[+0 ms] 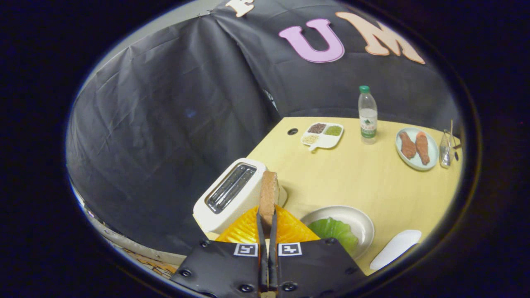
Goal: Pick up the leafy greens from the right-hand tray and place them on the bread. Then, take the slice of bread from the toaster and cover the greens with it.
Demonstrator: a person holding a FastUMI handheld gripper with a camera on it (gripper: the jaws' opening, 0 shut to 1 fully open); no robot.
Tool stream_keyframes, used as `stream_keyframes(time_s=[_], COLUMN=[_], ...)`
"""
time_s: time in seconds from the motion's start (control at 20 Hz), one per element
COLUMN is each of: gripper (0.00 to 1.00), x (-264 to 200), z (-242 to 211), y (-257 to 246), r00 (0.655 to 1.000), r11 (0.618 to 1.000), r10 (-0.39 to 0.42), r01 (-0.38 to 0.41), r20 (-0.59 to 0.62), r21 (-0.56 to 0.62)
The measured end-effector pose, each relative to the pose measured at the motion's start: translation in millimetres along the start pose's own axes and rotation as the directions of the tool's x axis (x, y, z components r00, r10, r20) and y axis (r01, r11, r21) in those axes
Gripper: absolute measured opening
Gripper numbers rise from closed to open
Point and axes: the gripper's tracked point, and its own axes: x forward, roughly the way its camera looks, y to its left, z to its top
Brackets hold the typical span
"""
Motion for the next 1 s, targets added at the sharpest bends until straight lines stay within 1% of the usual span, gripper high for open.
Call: stream_keyframes(time_s=[0.4, 0.55, 0.65, 0.8, 1.0], gripper=[0.04, 0.04, 0.04, 0.04, 0.04], x=[-7.4, -7.1, -8.0, -3.1, -2.8], z=[-38.7, -59.9, -64.4, -84.0, -92.3], y=[-34.7, -51.2, -61.1, -74.4, -96.2], r00=[0.999, 0.998, 0.997, 0.995, 0.991], r11=[0.995, 0.989, 0.985, 0.980, 0.973], r10=[-0.021, -0.030, -0.035, -0.046, -0.082], r01=[0.024, 0.037, 0.046, 0.063, 0.102], r20=[-0.032, -0.049, -0.066, -0.091, -0.107], r21=[0.092, 0.143, 0.169, 0.191, 0.206])
